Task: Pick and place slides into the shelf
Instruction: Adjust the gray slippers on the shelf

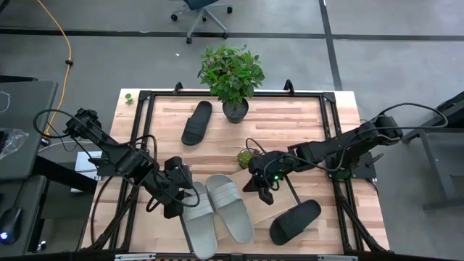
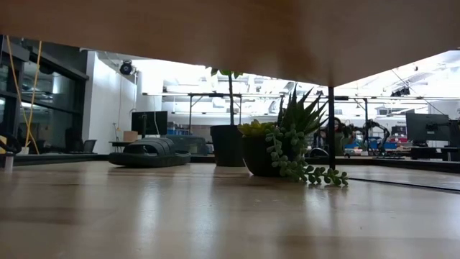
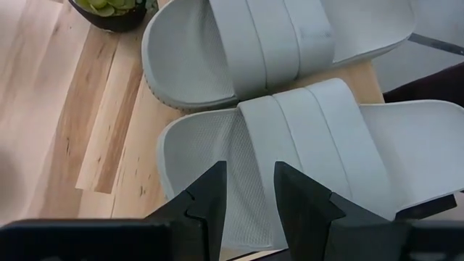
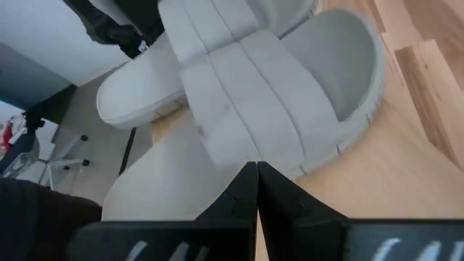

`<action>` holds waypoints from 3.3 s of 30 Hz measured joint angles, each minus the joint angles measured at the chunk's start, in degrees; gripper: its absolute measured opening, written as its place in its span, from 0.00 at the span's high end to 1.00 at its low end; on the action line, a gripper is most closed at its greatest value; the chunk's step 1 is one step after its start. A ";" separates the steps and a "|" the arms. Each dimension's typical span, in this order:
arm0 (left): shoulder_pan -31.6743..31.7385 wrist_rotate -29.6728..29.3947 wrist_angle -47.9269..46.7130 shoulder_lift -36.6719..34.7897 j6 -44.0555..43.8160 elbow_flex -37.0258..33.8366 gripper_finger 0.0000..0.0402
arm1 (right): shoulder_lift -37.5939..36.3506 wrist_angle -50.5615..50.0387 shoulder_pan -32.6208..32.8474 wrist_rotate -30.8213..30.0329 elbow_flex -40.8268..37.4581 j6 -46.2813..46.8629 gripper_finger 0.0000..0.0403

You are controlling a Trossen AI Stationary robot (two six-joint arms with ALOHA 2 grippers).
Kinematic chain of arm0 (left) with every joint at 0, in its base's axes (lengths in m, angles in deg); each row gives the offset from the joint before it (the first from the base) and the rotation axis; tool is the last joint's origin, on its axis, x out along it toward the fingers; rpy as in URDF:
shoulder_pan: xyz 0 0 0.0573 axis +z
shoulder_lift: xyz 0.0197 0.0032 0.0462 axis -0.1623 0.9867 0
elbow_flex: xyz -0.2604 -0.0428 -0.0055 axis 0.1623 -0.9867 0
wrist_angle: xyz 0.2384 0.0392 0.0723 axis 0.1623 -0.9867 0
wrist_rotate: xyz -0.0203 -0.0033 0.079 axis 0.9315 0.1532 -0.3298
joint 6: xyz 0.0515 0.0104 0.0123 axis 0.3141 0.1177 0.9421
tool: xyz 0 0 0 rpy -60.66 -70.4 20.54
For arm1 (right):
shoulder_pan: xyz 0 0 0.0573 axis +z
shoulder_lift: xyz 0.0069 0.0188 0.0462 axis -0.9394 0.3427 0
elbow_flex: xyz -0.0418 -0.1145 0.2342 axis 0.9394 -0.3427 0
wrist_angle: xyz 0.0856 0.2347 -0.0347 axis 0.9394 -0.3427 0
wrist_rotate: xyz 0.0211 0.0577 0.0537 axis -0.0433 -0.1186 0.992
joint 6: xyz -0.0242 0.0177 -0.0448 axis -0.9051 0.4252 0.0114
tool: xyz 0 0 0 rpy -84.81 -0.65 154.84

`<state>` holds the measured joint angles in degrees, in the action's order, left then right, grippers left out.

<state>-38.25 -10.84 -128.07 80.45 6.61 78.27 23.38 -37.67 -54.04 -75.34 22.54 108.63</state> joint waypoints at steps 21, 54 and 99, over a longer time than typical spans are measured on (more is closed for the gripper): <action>-0.02 0.51 0.17 0.00 -0.28 0.00 0.74 | 5.61 6.30 1.24 1.79 0.07 1.56 1.00; 0.00 -0.12 0.20 0.02 -0.02 -0.02 0.74 | 6.30 11.51 -1.07 0.08 0.04 0.66 1.00; 0.02 12.23 -2.22 0.99 2.82 -0.02 0.96 | 5.09 2.59 1.79 11.58 -0.04 4.00 1.00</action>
<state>-38.23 1.39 -130.30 81.44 9.43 78.25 28.48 -35.07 -52.24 -63.76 22.50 112.62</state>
